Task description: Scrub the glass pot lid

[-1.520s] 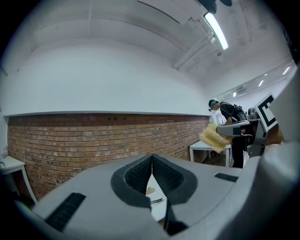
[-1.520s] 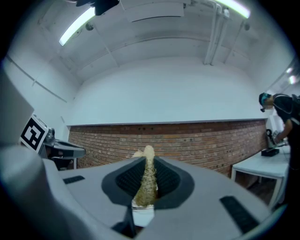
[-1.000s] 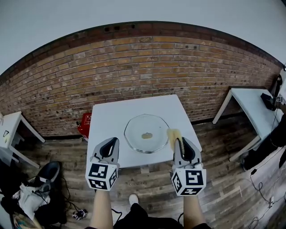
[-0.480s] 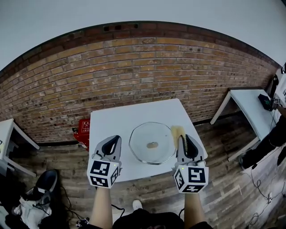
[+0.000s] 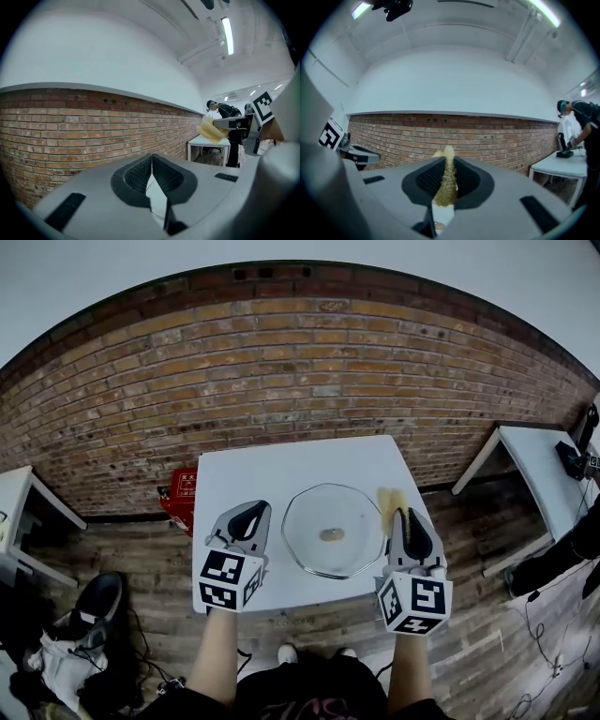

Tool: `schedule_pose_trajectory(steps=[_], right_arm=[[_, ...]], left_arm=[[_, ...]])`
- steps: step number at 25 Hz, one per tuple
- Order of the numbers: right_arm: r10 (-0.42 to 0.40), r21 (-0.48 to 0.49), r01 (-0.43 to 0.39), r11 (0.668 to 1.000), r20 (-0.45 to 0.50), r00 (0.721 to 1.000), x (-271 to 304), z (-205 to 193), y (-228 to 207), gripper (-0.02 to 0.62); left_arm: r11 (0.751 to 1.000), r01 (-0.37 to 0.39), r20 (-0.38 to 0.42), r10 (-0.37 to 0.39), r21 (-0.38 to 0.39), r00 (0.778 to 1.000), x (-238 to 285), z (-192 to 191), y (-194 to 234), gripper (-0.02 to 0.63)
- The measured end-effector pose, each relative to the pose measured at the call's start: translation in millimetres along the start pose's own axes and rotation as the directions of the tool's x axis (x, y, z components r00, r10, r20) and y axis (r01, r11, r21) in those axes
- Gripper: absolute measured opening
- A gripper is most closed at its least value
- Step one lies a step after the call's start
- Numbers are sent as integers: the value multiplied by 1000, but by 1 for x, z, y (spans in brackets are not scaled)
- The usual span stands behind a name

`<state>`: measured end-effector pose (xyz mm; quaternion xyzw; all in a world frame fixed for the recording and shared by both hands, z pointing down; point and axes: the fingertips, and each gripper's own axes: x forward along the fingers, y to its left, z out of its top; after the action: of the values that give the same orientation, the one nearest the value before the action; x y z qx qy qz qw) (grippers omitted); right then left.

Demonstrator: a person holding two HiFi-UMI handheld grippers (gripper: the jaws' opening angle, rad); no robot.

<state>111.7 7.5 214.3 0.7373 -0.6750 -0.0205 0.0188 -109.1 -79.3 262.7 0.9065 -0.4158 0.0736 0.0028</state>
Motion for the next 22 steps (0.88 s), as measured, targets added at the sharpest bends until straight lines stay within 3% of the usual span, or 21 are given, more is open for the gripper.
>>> schedule_pose_trajectory(steps=[11, 22], right_arm=[[129, 7, -129, 992, -16, 992, 28, -17, -15, 55], [183, 22, -182, 983, -83, 980, 44, -52, -31, 55]], left_arm=[[991, -134, -47, 133, -28, 990, 3, -9, -3, 11], [985, -164, -116, 157, -49, 981, 23, -35, -18, 11]])
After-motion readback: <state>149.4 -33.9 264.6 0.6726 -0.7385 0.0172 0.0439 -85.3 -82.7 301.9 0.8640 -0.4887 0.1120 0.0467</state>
